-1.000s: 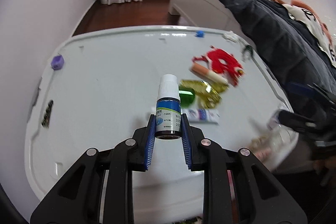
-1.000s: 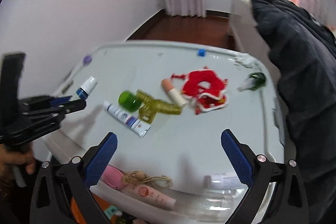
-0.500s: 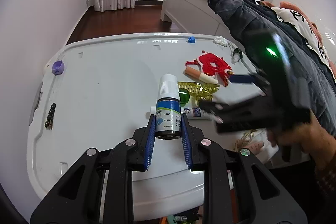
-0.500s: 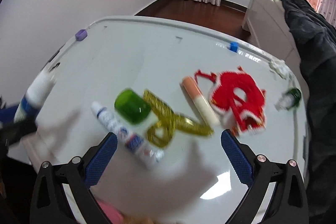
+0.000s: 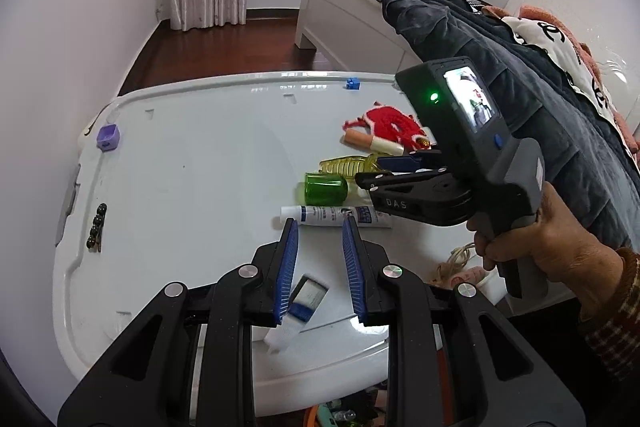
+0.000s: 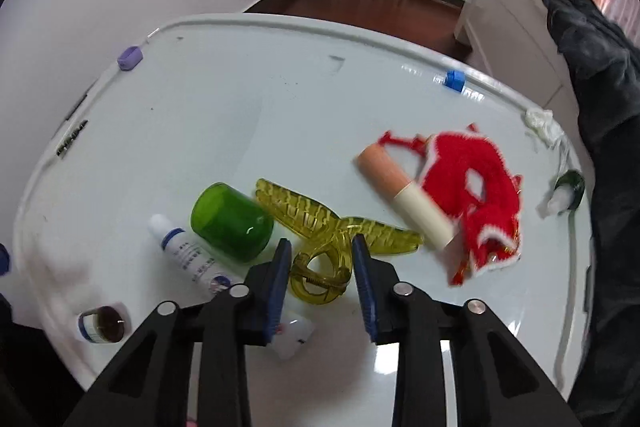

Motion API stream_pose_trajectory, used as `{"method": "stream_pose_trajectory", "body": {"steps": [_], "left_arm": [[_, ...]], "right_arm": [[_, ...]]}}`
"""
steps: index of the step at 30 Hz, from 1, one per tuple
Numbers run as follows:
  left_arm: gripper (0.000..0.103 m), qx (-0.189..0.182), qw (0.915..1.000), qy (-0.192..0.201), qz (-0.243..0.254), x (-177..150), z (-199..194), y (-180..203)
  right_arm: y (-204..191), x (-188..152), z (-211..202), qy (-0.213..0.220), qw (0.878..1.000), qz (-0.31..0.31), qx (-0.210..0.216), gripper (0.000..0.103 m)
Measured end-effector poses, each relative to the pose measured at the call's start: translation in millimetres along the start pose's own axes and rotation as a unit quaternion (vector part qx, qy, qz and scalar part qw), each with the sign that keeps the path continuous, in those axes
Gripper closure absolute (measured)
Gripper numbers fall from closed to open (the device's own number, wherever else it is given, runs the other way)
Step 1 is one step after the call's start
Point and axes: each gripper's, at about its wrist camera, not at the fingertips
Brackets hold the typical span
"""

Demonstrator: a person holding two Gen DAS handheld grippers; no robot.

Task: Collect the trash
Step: 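Grasp the yellow plastic clip with the right tool while the left tool holds the dropper bottle, then move both tools over the orange bucket and release the dropper bottle and clip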

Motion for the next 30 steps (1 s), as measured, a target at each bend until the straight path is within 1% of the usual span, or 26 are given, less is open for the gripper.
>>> {"method": "stream_pose_trajectory", "body": {"steps": [3, 5, 6, 8, 10, 12, 15, 16, 18, 19, 20, 21, 23, 25, 27, 29, 30], "left_arm": [[0.080, 0.000, 1.0000, -0.007, -0.005, -1, 3, -2], [0.080, 0.001, 0.9998, -0.012, -0.013, -1, 6, -5], [0.080, 0.000, 0.9997, -0.016, -0.020, -1, 7, -8], [0.080, 0.002, 0.9992, -0.017, -0.038, -1, 8, -15], [0.080, 0.009, 0.9987, -0.015, -0.048, 0, 7, -22], [0.080, 0.018, 0.9980, -0.017, -0.059, -1, 7, -29], [0.078, 0.030, 0.9966, -0.022, -0.074, -3, 8, -40], [0.076, 0.034, 0.9962, -0.023, -0.077, -4, 8, -43], [0.066, 0.036, 0.9955, -0.026, -0.084, -6, 8, -47], [0.056, 0.033, 0.9956, -0.029, -0.083, -8, 8, -47], [0.049, 0.026, 0.9960, -0.040, -0.076, -10, 11, -43], [0.048, 0.025, 0.9963, -0.048, -0.067, -13, 14, -40], [0.041, 0.022, 0.9963, -0.071, -0.043, -21, 22, -28], [0.041, 0.032, 0.9946, -0.098, -0.013, -31, 32, -15], [0.041, 0.047, 0.9922, -0.115, 0.009, -39, 42, -6], [0.042, 0.054, 0.9912, -0.119, 0.018, -42, 49, -4], [0.048, 0.062, 0.9903, -0.122, 0.023, -44, 53, -3]], "right_arm": [[2, -6, 3, -0.005, 1.000, -0.009, -0.007, 0.072], [4, -8, 5, -0.008, 1.000, -0.008, 0.003, 0.071], [4, -8, 6, -0.004, 1.000, -0.005, 0.005, 0.064], [3, -9, 12, -0.010, 1.000, -0.013, -0.004, 0.063], [0, -10, 17, -0.013, 1.000, -0.022, -0.007, 0.065], [1, -8, 17, -0.008, 1.000, -0.017, -0.002, 0.072], [2, -4, 12, -0.005, 1.000, -0.007, 0.000, 0.072], [1, -3, 9, -0.004, 1.000, -0.009, -0.003, 0.072], [1, 0, -5, 0.013, 1.000, -0.016, -0.011, 0.072], [4, 1, -11, 0.019, 1.000, -0.012, -0.007, 0.072], [6, 3, -19, 0.029, 1.000, -0.007, -0.003, 0.072], [8, 4, -25, 0.034, 0.999, -0.005, -0.004, 0.072], [16, 5, -35, 0.043, 0.999, 0.002, -0.003, 0.072], [20, 4, -41, 0.047, 0.999, 0.006, -0.002, 0.072], [23, 3, -47, 0.052, 0.999, 0.007, -0.002, 0.072], [27, 2, -53, 0.056, 0.998, 0.008, -0.001, 0.072], [30, 1, -55, 0.058, 0.998, 0.010, 0.001, 0.072]]}}
Point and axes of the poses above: each gripper's, at about its wrist camera, not at the fingertips, and z roughly the way its jaws point, y to its right, x to its top, and after that the axes turned 6 degrees about y, right-handed
